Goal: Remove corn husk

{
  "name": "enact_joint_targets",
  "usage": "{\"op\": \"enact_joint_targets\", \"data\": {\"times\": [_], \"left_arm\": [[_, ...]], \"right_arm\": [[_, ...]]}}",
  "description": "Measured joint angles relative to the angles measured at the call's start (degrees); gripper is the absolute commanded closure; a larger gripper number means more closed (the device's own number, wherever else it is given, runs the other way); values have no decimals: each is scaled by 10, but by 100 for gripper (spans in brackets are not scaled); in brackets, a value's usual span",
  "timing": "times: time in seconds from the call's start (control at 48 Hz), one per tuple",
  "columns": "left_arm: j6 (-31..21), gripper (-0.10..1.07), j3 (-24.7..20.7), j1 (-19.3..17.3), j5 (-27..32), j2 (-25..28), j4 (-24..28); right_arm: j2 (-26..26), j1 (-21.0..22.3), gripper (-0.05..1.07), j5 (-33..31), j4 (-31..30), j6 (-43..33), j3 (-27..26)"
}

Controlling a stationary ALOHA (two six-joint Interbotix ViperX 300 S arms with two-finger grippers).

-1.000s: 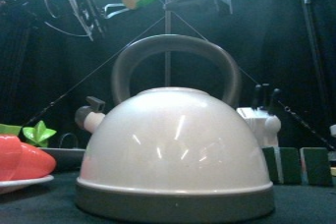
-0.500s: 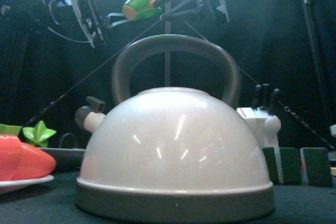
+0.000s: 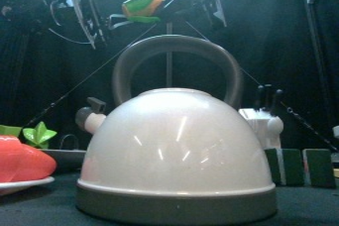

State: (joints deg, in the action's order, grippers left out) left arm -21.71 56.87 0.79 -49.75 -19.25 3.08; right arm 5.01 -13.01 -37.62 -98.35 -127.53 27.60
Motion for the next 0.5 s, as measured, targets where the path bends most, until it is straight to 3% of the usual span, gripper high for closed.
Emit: {"op": "enact_joint_targets", "data": {"times": [0.5], "left_arm": [[-2, 30, 8, -3, -13, -4, 1]], "right_arm": [[-3, 4, 73, 1, 14, 2, 11]]}}
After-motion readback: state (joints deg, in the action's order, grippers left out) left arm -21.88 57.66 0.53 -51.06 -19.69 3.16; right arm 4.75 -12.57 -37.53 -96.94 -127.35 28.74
